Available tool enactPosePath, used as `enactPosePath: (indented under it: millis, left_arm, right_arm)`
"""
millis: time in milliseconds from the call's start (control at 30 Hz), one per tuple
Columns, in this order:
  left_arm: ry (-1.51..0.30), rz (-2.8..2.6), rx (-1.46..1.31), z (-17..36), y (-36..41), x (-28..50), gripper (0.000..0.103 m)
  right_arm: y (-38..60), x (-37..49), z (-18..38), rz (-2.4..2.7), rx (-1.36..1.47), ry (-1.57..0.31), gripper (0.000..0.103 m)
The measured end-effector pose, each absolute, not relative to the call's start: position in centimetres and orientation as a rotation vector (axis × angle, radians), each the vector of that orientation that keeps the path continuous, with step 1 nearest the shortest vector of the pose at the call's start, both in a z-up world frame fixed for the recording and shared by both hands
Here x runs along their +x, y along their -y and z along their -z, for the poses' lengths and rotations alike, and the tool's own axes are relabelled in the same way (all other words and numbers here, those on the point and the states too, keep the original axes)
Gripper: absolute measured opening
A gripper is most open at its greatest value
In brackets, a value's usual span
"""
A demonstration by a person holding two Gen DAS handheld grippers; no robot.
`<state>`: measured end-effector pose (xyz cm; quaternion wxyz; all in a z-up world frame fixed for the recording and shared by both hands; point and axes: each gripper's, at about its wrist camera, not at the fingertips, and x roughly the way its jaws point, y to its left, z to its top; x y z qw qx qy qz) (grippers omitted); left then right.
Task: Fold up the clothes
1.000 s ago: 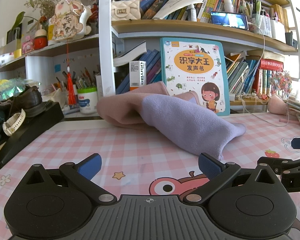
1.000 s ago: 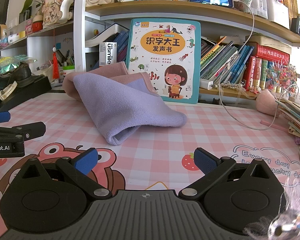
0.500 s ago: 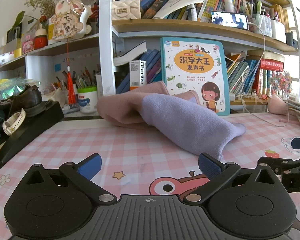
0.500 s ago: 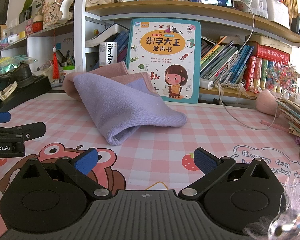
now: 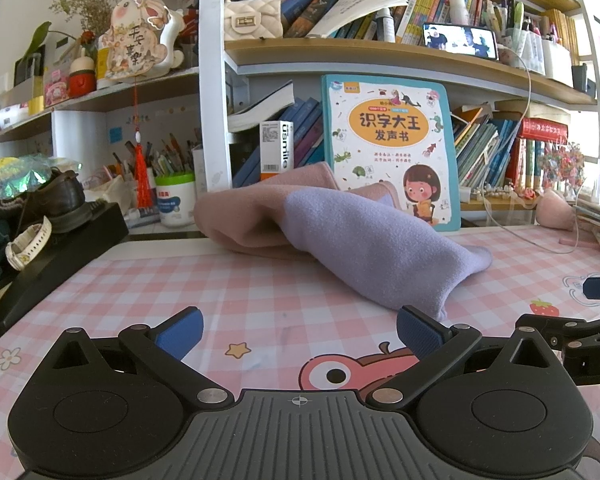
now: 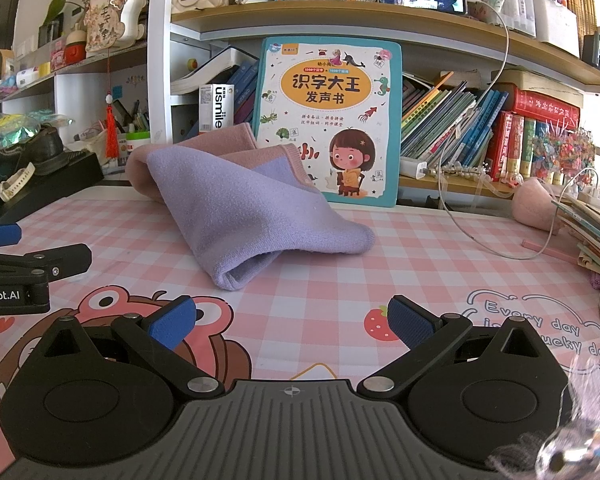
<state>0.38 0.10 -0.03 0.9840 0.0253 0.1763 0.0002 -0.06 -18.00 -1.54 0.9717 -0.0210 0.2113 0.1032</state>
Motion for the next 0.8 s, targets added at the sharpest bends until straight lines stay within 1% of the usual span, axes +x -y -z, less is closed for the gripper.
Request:
enactPosePath:
  millis: [800]
  left_arm:
    - [-0.357,-0.001,0.043,0.02,-0.35,0.4,0.103]
  right_arm:
    - [18.07,-0.12,1.55,-0.209,-0.032,-0.425,0.103]
